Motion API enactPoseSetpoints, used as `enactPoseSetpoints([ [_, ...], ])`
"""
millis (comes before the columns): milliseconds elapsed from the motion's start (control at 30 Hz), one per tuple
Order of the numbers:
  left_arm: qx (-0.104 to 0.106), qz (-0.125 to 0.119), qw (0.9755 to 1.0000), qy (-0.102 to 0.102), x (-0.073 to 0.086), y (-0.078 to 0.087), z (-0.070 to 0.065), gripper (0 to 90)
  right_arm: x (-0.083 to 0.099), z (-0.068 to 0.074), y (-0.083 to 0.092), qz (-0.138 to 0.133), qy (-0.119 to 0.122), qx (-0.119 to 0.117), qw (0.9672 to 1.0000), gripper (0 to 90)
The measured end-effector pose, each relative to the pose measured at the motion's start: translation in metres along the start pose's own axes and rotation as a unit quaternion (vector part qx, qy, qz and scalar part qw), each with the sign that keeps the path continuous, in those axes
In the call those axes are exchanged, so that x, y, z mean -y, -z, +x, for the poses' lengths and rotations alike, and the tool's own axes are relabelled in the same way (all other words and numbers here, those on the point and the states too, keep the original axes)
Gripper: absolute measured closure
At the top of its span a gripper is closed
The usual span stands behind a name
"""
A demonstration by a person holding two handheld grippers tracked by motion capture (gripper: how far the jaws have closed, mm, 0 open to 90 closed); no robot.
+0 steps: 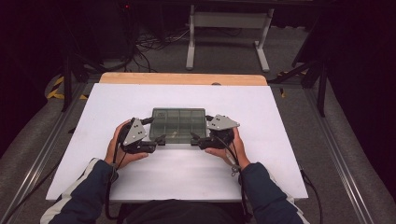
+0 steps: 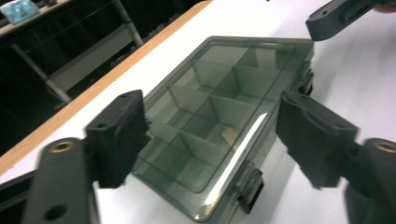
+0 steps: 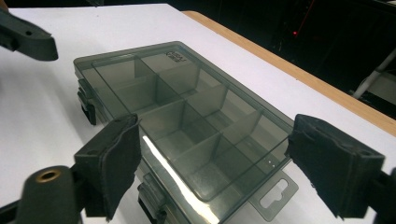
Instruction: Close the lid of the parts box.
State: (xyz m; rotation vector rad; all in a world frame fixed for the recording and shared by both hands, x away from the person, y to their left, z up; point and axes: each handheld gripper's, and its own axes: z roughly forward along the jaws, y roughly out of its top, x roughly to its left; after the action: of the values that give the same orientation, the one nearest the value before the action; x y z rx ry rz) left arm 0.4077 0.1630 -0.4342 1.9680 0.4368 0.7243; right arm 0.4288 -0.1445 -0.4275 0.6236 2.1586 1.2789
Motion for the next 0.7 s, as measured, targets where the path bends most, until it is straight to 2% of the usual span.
enactPoseSetpoints([
  [200,0.005,-0.007,0.9999,0.005,-0.0015,0.0011,-0.0009,17.4,-0.0013,0.002,0.0008,-0.004,0.003,-0.002,1.0,14.8],
  [500,0.009,-0.017,0.9998,0.005,-0.0049,0.0038,-0.0028,16.0,-0.0029,0.0047,0.0019,-0.003,0.011,0.002,0.9999,15.7],
  [700,0.011,-0.021,0.9997,-0.002,-0.0087,0.0082,-0.0056,15.2,-0.0055,0.0069,0.0052,-0.006,0.017,0.003,0.9998,16.0],
])
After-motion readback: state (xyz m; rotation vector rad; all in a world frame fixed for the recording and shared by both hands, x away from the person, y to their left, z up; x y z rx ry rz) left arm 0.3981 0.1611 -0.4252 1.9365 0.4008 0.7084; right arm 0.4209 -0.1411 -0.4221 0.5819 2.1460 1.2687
